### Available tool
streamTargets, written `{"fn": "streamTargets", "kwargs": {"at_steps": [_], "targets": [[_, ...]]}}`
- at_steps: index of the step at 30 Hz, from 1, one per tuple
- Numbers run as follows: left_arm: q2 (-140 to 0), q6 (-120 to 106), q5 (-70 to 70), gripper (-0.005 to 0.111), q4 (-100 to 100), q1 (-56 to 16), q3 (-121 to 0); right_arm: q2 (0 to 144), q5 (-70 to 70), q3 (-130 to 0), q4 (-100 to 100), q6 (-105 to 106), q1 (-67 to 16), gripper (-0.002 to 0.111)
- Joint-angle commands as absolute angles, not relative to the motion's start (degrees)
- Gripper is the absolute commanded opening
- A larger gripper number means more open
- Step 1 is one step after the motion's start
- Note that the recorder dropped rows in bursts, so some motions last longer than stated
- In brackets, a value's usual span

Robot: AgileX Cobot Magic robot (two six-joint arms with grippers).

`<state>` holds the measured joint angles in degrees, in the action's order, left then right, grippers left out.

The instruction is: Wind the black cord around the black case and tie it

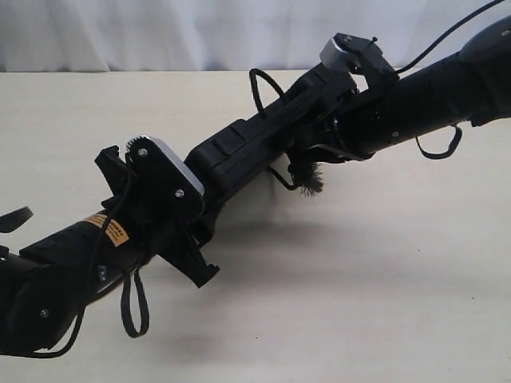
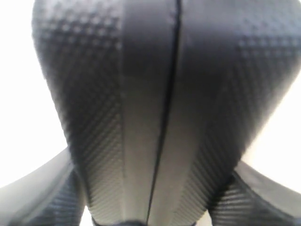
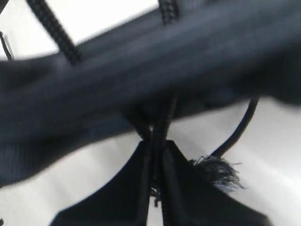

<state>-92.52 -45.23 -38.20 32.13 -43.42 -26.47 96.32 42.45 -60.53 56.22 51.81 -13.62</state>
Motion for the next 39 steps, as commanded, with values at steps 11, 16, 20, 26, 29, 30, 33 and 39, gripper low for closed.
{"fn": "streamTargets", "kwargs": {"at_steps": [11, 16, 20, 26, 29, 30, 33, 39], "targets": [[-92.2, -45.16, -31.59, 0.019, 22.96, -43.84, -27.05, 93.59, 41.79, -60.24, 58.02, 54.37, -13.49, 0.004], [-92.2, -45.04, -29.82, 0.052, 23.11, -43.84, -27.05, 93.59, 41.8, -60.24, 58.02, 54.14, -13.49, 0.004], [-91.82, -45.04, -29.82, 0.072, 23.42, -43.84, -27.05, 93.59, 41.8, -60.24, 57.76, 54.16, -13.49, 0.004], [-86.97, -44.95, -27.73, 0.081, 27.13, -43.84, -27.05, 93.59, 41.8, -60.24, 57.41, 54.16, -13.49, 0.004], [-84.0, -45.34, -27.73, 0.081, 32.03, -43.84, -27.05, 93.59, 41.8, -60.24, 57.39, 54.16, -13.49, 0.004], [-82.75, -45.62, -27.47, 0.081, 32.52, -43.84, -27.05, 93.59, 41.8, -60.24, 57.39, 54.16, -13.49, 0.004], [-79.55, -46.48, -27.28, 0.081, 32.65, -43.84, -27.05, 93.59, 41.8, -60.24, 57.39, 54.16, -13.49, 0.004], [-71.86, -46.27, -30.38, 0.081, 40.24, -43.84, -27.05, 93.59, 41.8, -60.24, 57.41, 54.28, -13.49, 0.004]]}}
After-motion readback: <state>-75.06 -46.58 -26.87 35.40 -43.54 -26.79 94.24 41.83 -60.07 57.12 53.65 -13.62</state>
